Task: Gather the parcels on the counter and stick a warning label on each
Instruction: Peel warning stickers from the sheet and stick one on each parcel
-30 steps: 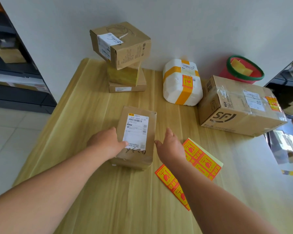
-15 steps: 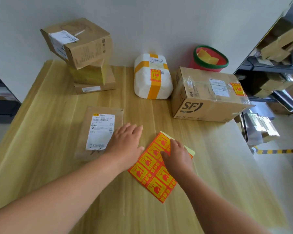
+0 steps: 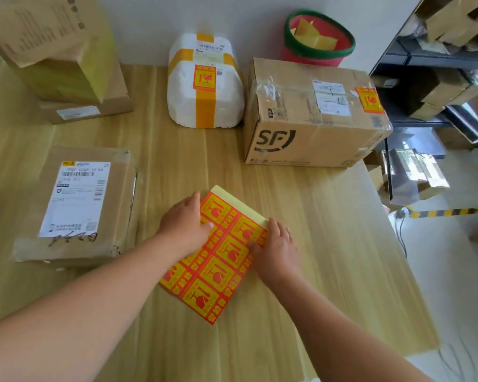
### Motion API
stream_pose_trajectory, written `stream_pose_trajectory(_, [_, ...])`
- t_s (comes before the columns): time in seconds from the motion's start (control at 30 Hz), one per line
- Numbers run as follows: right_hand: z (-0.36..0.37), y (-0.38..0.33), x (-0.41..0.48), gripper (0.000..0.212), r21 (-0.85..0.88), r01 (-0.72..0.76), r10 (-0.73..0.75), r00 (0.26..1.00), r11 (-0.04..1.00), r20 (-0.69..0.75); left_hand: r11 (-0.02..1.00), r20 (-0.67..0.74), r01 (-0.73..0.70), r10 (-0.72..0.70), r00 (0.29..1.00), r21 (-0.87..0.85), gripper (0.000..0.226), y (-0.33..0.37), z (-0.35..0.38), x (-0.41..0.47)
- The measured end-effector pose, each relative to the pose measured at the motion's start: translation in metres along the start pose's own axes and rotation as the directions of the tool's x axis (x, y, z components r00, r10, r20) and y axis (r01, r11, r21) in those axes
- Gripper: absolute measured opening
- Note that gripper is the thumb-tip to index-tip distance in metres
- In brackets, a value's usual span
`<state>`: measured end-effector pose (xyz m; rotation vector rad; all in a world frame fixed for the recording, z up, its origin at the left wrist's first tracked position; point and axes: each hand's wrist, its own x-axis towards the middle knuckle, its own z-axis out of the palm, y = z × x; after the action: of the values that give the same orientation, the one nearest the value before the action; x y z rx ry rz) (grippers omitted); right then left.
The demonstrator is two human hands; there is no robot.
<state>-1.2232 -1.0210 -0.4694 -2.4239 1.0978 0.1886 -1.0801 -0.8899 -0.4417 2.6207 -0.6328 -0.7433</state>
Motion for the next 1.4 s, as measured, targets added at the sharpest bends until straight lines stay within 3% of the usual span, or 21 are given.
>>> stream_pose_trajectory(0.13, [0.002, 0.001, 0.004, 0.076, -0.006, 0.054, -0.054, 0.999, 0.999, 0.009, 0.943, 0.117, 0.210, -0.185, 0.976, -0.260, 0.076, 0.002, 0.000, 0.020])
stream_pose_trajectory(0.23, [0.001, 0.002, 0.005, 0.078, -0.013, 0.071, -0.070, 0.997, 0.997, 0.036, 0.907, 0.115, 0.257, -0.231, 0.966, -0.335, 0.076, 0.000, 0.004, 0.013])
stream_pose_trajectory(0.4, [-0.008, -0.002, 0.008, 0.078, -0.009, 0.074, -0.073, 0.996, 0.997, 0.053, 0.907, 0.031, 0.333, -0.337, 0.941, -0.258, 0.078, 0.000, 0.002, 0.003])
stream_pose_trajectory(0.53, [-0.008, 0.000, 0.010, 0.083, -0.086, 0.098, -0.089, 0.990, 0.991, 0.106, 0.942, 0.015, 0.329, -0.329, 0.944, -0.068, 0.069, 0.002, 0.002, -0.001])
stream_pose_trajectory(0.67, [0.003, 0.003, 0.009, 0.081, -0.160, 0.127, -0.104, 0.984, 0.979, 0.141, 0.955, 0.010, 0.279, -0.279, 0.960, -0.104, 0.069, 0.000, 0.008, -0.001])
stream_pose_trajectory(0.77, [0.009, 0.000, 0.008, 0.071, -0.139, 0.176, -0.167, 0.983, 0.974, 0.076, 0.956, -0.008, 0.252, -0.256, 0.967, -0.150, 0.067, -0.004, 0.008, -0.002])
stream_pose_trajectory(0.87, [0.009, -0.004, 0.005, 0.053, -0.046, 0.216, -0.217, 0.976, 0.975, -0.012, 0.945, 0.000, 0.244, -0.250, 0.968, -0.216, 0.074, -0.010, 0.007, -0.004])
stream_pose_trajectory(0.97, [0.000, -0.011, 0.004, 0.037, 0.173, 0.117, -0.111, 0.993, 0.978, -0.043, 0.922, 0.023, 0.256, -0.260, 0.965, -0.290, 0.078, -0.015, 0.005, -0.006])
stream_pose_trajectory(1.1, [-0.014, -0.016, 0.008, 0.027, 0.438, 0.007, -0.004, 1.000, 0.899, -0.009, 0.824, 0.087, 0.308, -0.305, 0.948, -0.475, 0.074, -0.018, 0.000, -0.010])
stream_pose_trajectory(1.17, [-0.025, -0.019, 0.009, 0.024, 0.511, 0.004, 0.000, 1.000, 0.859, -0.008, 0.769, 0.131, 0.334, -0.315, 0.940, -0.545, 0.061, -0.017, -0.003, -0.013])
stream_pose_trajectory(1.27, [-0.042, -0.021, 0.012, 0.024, 0.621, -0.006, 0.019, 1.000, 0.784, -0.014, 0.744, 0.170, 0.341, -0.299, 0.939, -0.574, 0.019, -0.014, -0.014, -0.020])
stream_pose_trajectory(1.4, [-0.062, -0.023, 0.011, 0.032, 0.607, -0.096, 0.101, 0.995, 0.789, 0.026, 0.739, 0.175, 0.315, -0.263, 0.949, -0.596, 0.008, -0.003, -0.032, -0.030])
